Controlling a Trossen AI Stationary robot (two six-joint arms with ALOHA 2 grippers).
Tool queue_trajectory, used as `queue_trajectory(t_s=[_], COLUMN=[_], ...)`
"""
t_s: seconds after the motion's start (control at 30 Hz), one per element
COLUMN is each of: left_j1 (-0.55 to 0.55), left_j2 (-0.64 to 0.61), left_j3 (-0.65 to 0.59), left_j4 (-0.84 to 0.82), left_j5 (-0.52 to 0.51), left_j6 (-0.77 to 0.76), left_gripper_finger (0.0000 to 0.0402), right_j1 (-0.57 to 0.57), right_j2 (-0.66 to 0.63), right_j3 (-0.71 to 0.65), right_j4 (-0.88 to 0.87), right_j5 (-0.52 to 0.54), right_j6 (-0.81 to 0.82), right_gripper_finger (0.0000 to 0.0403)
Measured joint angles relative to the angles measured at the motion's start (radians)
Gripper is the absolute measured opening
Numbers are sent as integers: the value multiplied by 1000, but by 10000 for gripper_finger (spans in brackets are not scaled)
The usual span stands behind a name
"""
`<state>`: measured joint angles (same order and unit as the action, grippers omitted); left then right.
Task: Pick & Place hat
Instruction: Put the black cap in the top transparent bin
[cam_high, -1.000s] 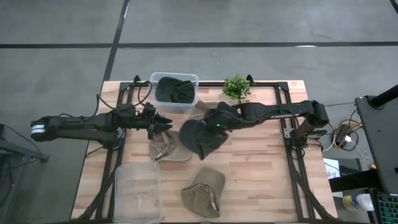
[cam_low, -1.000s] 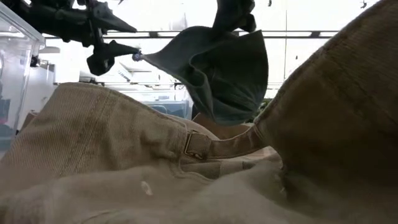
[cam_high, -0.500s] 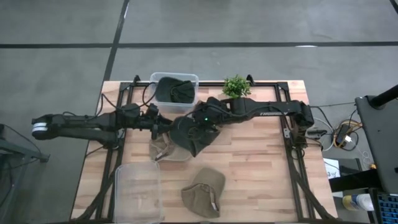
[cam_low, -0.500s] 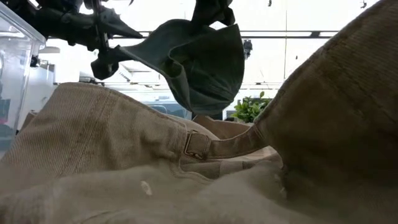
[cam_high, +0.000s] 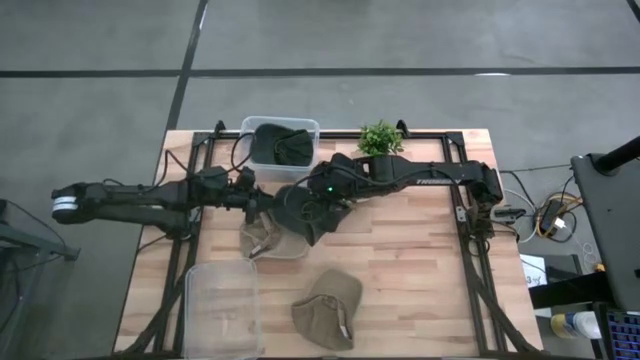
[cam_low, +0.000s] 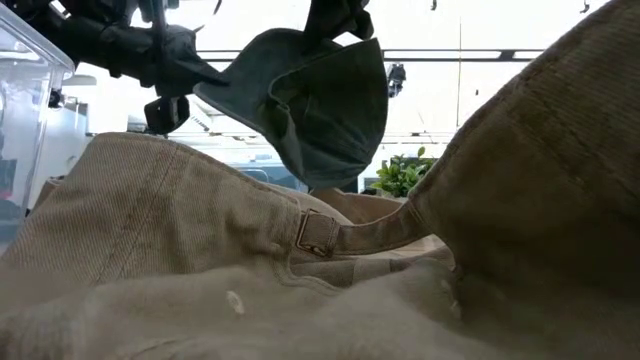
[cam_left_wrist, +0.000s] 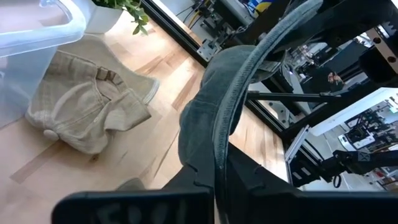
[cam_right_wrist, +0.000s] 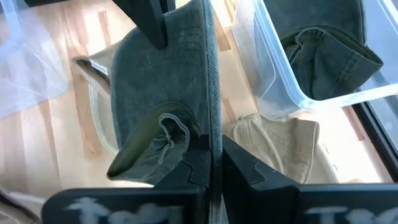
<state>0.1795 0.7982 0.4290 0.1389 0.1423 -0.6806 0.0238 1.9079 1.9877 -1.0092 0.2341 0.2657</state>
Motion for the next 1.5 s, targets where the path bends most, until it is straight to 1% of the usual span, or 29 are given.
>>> queue_trajectory(t_s=[0.07,0.13,0.2,0.37,0.53,0.63,0.73,0.87,1.03,1.17,1.27,1.37,1.5], left_j1=[1,4,13,47,100,140,192,260,352,430,498,565,643], left_j2=[-1,-3,-9,-17,-17,-18,-19,-31,-34,-34,-33,-33,-22], left_j3=[1,4,10,21,38,56,82,133,202,263,303,344,357], left_j4=[0,-1,-8,-10,-23,-24,-42,-71,-97,-199,-269,-337,-353], left_j5=[-3,-5,-4,-4,-4,-3,-3,-3,-9,-45,-52,-51,-15], left_j6=[0,1,2,4,11,38,43,61,73,80,73,56,-9], left_gripper_finger=[7,7,6,5,5,5,4,4,4,4,4,4,4], right_j1=[0,0,0,0,14,30,42,58,77,88,93,95,97], right_j2=[0,0,-7,-37,-61,-80,-98,-113,-119,-119,-119,-119,-119], right_j3=[0,0,0,14,58,85,101,112,108,95,81,68,54], right_j4=[1,-12,-46,-153,-230,-274,-300,-328,-337,-343,-345,-346,-348], right_j5=[3,12,30,81,84,83,83,83,83,83,83,83,83], right_j6=[0,-2,-8,15,34,33,41,61,68,68,67,66,64], right_gripper_finger=[24,41,65,138,206,236,257,274,283,281,277,274,270])
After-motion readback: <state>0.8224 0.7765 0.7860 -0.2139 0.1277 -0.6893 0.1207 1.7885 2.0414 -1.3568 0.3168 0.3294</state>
